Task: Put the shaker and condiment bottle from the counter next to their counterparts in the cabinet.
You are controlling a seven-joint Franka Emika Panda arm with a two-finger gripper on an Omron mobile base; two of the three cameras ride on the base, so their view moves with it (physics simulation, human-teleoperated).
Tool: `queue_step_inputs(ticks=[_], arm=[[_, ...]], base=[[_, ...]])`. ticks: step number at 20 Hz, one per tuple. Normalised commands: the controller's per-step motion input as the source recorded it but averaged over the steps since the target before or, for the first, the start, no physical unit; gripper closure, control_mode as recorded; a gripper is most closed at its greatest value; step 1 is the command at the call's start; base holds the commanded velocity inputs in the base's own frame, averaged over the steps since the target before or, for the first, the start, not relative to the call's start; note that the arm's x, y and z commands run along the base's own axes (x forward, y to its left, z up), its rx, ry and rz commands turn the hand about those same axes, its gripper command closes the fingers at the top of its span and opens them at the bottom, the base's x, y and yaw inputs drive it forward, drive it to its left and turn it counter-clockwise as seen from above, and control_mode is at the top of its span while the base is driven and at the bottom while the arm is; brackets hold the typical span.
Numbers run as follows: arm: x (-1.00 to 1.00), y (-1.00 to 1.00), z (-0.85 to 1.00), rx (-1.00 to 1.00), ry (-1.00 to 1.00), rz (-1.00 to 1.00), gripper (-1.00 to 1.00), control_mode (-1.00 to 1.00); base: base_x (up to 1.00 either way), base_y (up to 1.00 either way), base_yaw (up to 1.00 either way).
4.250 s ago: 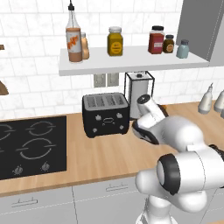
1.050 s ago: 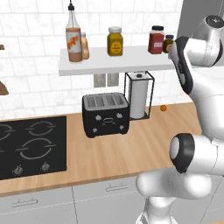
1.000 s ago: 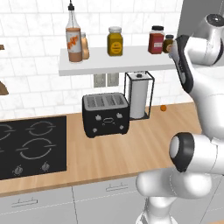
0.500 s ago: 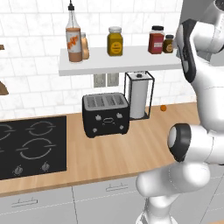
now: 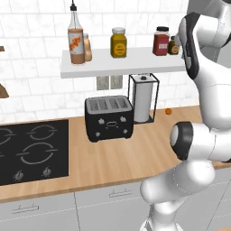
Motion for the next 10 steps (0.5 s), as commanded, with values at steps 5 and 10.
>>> queue_step_inputs(ticks=[5,10], arm=[[0.28,0.05,0.0,0.0,-0.08,0.0,1.0,-1.0],[0.41,0.0,0.0,0.08,-0.13,0.0,1.0,-1.0]], base=[[0.0,0.0,0.0],[0.0,0.0,0.0]])
